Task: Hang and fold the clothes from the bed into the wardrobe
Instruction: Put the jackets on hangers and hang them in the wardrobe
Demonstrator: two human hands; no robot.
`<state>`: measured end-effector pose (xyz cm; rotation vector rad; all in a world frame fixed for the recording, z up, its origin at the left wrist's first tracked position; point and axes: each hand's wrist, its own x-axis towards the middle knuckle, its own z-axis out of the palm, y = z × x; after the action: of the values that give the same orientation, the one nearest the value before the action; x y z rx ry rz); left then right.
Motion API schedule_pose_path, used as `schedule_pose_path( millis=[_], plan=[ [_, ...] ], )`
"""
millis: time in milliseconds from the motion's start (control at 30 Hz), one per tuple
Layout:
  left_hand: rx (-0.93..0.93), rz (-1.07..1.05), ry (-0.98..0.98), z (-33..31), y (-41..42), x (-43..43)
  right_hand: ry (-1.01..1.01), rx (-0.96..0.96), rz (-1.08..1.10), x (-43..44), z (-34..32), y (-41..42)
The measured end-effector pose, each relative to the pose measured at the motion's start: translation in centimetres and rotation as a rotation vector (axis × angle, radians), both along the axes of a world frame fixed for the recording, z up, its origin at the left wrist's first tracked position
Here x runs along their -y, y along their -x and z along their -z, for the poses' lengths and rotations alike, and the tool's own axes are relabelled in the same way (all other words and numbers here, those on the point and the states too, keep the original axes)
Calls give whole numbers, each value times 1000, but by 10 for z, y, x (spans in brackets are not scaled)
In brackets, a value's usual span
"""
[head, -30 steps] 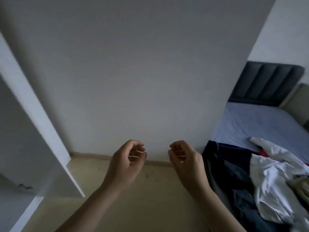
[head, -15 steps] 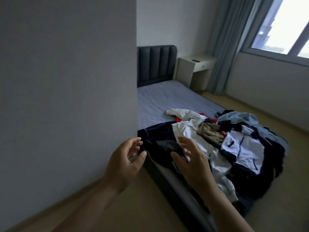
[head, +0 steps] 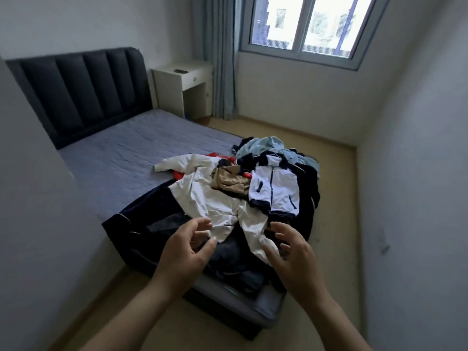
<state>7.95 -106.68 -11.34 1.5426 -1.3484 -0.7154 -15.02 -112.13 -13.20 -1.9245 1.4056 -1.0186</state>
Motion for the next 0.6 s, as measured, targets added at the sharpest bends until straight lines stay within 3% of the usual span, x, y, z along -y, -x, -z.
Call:
schedule_pose_path(
  millis=[300, 600],
  plan=[
    [25, 101, -25, 12, 73, 130, -41, 5, 99, 110, 11, 78],
    [17, 164, -93, 24, 101, 223, -112, -46, 162, 181, 19, 103]
  ],
)
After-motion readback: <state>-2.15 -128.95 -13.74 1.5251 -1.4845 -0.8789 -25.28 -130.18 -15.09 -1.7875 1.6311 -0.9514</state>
